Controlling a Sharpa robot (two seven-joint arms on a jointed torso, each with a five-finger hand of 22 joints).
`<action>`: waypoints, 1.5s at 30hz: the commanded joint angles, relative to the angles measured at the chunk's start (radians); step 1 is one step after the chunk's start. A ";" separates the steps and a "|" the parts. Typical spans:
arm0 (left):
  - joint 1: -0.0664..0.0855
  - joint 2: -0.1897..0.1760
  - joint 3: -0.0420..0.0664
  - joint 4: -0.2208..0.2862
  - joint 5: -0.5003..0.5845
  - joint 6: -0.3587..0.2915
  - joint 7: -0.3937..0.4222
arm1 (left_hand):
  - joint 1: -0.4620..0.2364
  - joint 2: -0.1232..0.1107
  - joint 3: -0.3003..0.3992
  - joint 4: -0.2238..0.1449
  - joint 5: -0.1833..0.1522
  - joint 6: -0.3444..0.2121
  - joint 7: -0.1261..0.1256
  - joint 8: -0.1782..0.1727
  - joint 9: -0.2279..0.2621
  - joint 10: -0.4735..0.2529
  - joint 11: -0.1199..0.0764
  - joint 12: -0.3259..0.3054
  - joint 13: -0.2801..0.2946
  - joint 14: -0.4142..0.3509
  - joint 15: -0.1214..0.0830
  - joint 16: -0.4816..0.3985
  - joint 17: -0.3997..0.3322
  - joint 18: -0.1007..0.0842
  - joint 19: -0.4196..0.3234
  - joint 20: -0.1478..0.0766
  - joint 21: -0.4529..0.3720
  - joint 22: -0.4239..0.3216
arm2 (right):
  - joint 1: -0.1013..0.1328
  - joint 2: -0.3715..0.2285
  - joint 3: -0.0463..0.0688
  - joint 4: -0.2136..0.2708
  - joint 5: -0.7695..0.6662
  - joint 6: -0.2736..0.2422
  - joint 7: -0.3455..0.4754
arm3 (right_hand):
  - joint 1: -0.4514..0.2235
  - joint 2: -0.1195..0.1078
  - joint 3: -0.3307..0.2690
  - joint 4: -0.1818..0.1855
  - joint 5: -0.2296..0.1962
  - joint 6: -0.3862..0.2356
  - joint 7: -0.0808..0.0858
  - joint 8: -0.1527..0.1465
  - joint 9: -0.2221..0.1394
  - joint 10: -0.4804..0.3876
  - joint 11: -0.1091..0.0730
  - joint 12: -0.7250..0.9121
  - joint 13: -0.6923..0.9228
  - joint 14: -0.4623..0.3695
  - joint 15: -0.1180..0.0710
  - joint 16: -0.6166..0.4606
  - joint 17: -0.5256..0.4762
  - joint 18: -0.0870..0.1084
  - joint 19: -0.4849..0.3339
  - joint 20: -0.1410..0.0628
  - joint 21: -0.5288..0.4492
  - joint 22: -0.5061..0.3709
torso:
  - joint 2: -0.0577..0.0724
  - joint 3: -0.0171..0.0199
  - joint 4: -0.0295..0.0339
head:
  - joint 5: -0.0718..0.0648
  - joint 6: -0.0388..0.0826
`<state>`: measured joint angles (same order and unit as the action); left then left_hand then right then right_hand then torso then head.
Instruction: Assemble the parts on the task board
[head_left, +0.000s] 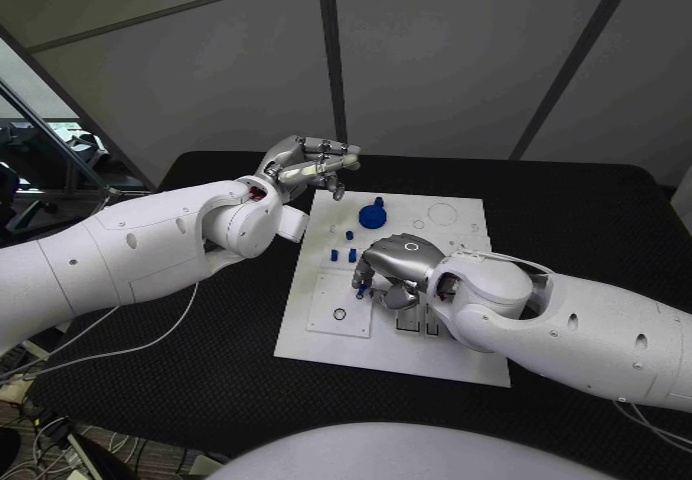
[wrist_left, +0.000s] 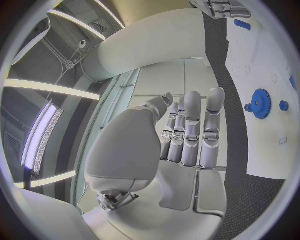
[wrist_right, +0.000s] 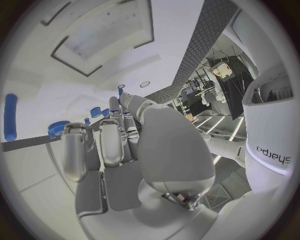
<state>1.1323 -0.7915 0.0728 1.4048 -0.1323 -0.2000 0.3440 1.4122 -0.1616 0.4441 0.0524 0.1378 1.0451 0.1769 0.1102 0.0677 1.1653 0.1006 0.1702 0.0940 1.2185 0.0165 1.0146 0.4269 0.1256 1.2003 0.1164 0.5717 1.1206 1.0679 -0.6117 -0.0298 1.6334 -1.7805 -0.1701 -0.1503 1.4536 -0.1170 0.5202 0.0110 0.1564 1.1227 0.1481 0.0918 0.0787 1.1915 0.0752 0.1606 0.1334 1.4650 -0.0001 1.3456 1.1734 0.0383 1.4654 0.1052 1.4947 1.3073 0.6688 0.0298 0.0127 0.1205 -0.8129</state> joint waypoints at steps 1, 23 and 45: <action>0.002 0.000 0.001 0.001 0.005 0.013 0.001 | 0.000 0.006 -0.002 -0.004 -0.006 -0.006 0.003 -0.004 -0.001 -0.004 0.001 0.007 0.001 -0.008 0.001 -0.006 -0.001 0.050 -0.007 -0.001 -0.006 -0.001 | 0.001 0.001 0.000 -0.001 -0.010 0.016 0.009 | -0.008 0.001 -0.001 -0.005 0.001 0.006 0.003 -0.004 0.000 0.005 0.002 -0.006 -0.001 0.039 -0.004 0.002 -0.001 -0.014 0.042 -0.003 0.004 0.189 | 0.000 -0.0001 -0.0002 | 0.002 -0.002; 0.002 -0.001 0.001 -0.001 0.005 0.014 -0.003 | -0.002 0.006 -0.003 -0.003 -0.006 -0.006 0.003 -0.004 -0.001 -0.005 0.002 0.008 0.001 -0.009 0.002 -0.006 -0.002 0.050 -0.007 0.000 -0.007 -0.002 | 0.000 0.008 -0.002 -0.007 -0.014 0.045 0.008 | -0.010 0.003 -0.001 -0.006 0.001 0.008 0.002 -0.004 0.001 0.007 0.001 -0.006 -0.001 0.039 -0.004 0.002 -0.002 -0.014 0.042 -0.002 0.004 0.189 | 0.000 -0.0001 0.0004 | 0.008 -0.008; 0.003 -0.002 0.001 -0.003 0.005 0.021 -0.012 | -0.002 0.006 -0.003 -0.003 -0.006 -0.006 0.003 -0.004 -0.001 -0.005 0.002 0.008 0.001 -0.009 0.002 -0.006 -0.002 0.050 -0.007 0.000 -0.007 -0.002 | -0.001 0.014 -0.006 -0.010 -0.017 0.044 -0.003 | -0.034 -0.003 -0.008 -0.005 -0.001 -0.005 0.006 -0.015 -0.003 -0.006 0.005 -0.017 -0.005 0.037 -0.001 -0.001 -0.010 -0.012 0.036 -0.001 -0.003 0.183 | 0.000 -0.0003 -0.0002 | 0.011 -0.009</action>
<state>1.1329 -0.7930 0.0728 1.4012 -0.1321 -0.1925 0.3338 1.4122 -0.1616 0.4441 0.0524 0.1378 1.0451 0.1768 0.1102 0.0677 1.1655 0.1005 0.1743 0.0937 1.2151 0.0198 1.0146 0.4263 0.1256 1.2004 0.1164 0.5717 1.1202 1.0666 -0.5986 -0.0351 1.6239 -1.7905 -0.1391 -0.1506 1.4267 -0.1201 0.5174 0.0083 0.1561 1.1231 0.1540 0.0809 0.0778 1.1893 0.0775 0.1468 0.1307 1.4649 -0.0001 1.3455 1.1652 0.0384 1.4654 0.1051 1.4947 1.3073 0.6685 0.0298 0.0123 0.1319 -0.8215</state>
